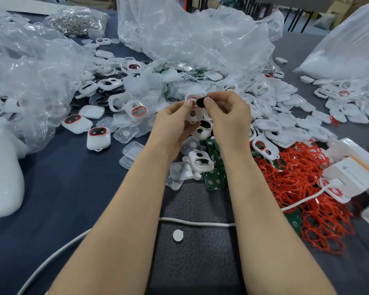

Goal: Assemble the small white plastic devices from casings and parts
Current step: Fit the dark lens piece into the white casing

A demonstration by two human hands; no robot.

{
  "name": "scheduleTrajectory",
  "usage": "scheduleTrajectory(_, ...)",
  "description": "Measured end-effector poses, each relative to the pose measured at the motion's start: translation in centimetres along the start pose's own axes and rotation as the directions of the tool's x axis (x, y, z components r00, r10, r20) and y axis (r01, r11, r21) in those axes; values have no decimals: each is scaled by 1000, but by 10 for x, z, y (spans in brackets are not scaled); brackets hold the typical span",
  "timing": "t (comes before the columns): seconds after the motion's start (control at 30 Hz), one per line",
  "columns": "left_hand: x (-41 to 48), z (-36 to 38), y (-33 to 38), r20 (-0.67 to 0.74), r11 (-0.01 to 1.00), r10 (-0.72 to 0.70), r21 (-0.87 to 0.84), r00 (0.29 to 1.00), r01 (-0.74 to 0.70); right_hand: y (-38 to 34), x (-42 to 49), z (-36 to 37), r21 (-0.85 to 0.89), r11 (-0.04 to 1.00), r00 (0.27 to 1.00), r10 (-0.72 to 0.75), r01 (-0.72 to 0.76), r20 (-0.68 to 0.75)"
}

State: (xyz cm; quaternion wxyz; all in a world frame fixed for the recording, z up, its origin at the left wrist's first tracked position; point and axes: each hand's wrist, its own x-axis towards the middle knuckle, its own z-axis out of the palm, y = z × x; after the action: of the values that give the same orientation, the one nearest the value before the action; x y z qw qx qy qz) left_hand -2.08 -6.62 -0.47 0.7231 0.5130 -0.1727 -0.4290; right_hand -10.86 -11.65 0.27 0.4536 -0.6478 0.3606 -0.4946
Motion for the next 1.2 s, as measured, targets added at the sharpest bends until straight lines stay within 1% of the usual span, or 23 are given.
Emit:
scheduleTrajectory(0.2,1,3,-6,60,995,69,65,996,-73,4,-3,9,99,991,994,91,-85,-54)
scheduleTrajectory(0.33,2,2,-9,52,977,152,142,987,-158,7,-3,10,77,994,994,77,-71,-76)
scheduleTrajectory(0.47,3,2,-11,53,966,188,171,981,-194,8,-3,11,14,999,997,38,-37,-69)
scheduleTrajectory(0.57,4,1,-11,33,969,186,158,982,-189,8,-3,12,-39,999,999,8,-10,-49)
scheduleTrajectory(0.7,5,1,-11,22,970,173,170,985,-174,8,-2,10,-59,998,999,24,-27,-48)
scheduleTrajectory(0.77,6,2,-12,-19,966,177,196,984,-170,7,-2,9,-28,999,997,14,-16,-69)
scheduleTrajectory(0.87,8,1,-12,-97,955,196,245,976,-168,4,-1,7,-30,999,995,-33,30,-99)
scheduleTrajectory(0.97,7,-1,-10,-96,949,211,260,973,-180,0,-2,4,-41,998,998,-51,49,-41)
scheduleTrajectory(1.07,4,-2,-7,-87,941,230,273,969,-199,-1,-1,0,-83,991,994,-109,108,0)
scheduleTrajectory(1.1,3,-2,-7,-84,934,242,290,967,-209,-2,-1,-2,-77,991,994,-113,113,4)
scheduleTrajectory(1.2,1,-2,-6,-70,910,277,340,958,-238,-2,0,-3,23,996,997,-81,81,9)
